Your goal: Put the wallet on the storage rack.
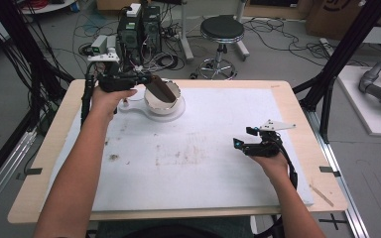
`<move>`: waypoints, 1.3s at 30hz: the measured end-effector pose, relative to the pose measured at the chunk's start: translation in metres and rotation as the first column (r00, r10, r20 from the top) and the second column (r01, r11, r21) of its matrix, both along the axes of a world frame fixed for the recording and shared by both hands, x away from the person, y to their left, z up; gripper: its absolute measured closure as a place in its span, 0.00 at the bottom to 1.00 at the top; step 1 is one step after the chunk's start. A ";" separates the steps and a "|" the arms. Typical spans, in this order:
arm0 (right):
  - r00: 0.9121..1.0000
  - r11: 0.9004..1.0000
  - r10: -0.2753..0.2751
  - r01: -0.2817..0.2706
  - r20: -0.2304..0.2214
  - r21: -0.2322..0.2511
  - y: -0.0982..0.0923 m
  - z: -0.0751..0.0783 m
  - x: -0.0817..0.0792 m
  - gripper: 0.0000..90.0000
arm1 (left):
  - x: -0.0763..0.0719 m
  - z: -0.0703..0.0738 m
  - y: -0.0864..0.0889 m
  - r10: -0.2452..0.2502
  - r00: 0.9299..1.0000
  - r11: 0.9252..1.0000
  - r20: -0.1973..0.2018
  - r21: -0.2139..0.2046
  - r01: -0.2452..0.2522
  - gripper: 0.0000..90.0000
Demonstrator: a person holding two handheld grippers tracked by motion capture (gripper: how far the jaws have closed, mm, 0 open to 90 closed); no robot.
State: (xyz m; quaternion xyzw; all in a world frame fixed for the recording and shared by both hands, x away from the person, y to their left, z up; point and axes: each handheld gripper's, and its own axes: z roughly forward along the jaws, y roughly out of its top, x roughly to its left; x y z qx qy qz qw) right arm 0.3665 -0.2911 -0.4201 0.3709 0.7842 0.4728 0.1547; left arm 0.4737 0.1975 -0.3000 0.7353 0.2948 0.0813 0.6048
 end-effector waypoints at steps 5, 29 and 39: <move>1.000 1.000 0.003 -0.003 -0.002 -0.004 0.001 0.000 0.000 0.22 | 0.013 -0.005 -0.003 0.029 1.000 1.000 -0.010 0.002 -0.029 0.98; 1.000 1.000 0.014 -0.014 -0.010 -0.011 0.002 -0.001 0.000 0.22 | 0.039 -0.054 0.000 0.132 0.984 0.991 -0.120 0.024 -0.130 0.94; 1.000 1.000 0.016 -0.016 -0.010 -0.014 0.003 -0.001 0.000 0.22 | 0.023 -0.048 0.005 0.151 0.980 0.988 -0.127 0.020 -0.150 0.41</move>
